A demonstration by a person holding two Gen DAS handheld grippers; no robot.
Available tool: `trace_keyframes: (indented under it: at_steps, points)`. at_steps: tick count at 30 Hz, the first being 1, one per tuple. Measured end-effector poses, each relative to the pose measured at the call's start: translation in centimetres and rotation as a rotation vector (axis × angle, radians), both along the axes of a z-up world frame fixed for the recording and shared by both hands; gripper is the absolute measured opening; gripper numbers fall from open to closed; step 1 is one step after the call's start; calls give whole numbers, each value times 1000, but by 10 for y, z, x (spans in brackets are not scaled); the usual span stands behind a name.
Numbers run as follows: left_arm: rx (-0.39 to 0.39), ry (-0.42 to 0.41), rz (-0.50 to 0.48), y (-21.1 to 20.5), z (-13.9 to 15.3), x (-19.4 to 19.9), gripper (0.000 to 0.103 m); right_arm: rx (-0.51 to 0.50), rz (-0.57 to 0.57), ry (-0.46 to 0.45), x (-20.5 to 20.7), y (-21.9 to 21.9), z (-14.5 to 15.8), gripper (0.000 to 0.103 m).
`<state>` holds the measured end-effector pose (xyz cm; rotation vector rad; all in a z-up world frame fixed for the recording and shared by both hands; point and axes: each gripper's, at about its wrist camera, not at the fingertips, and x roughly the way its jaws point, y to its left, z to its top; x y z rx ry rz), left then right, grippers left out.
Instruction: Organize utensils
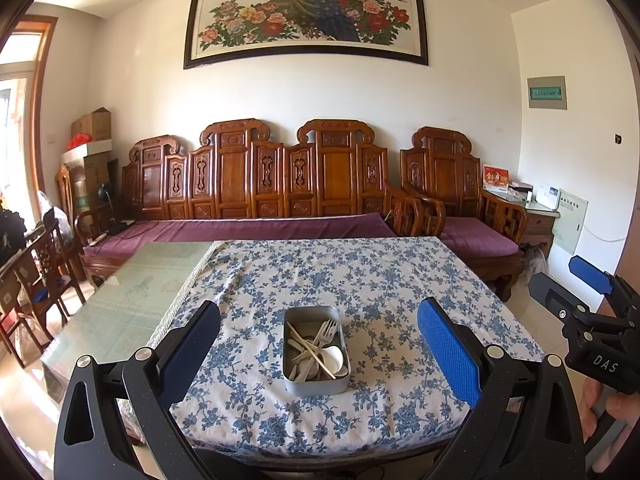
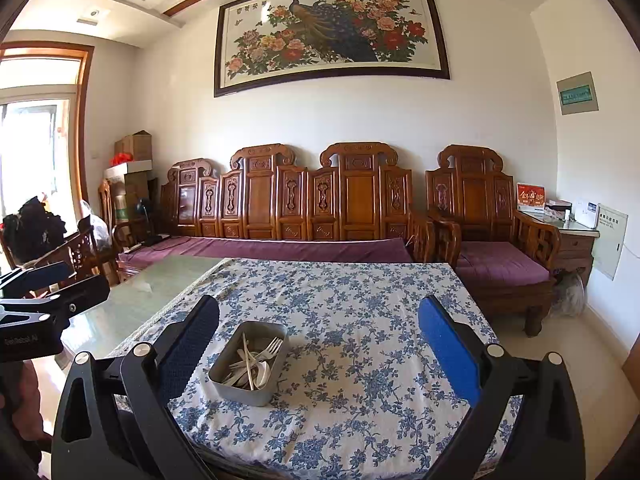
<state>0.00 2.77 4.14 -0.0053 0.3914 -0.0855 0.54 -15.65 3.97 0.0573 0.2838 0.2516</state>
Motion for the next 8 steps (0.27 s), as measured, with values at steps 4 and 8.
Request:
trace_keyframes:
  at_steps: [4, 8]
  points:
    - [-2, 1, 3, 0, 0, -1, 95, 1, 0, 0, 0, 0, 0, 100]
    - [-3, 0, 0, 1, 1, -1, 95, 2, 0, 0, 0, 0, 0, 100]
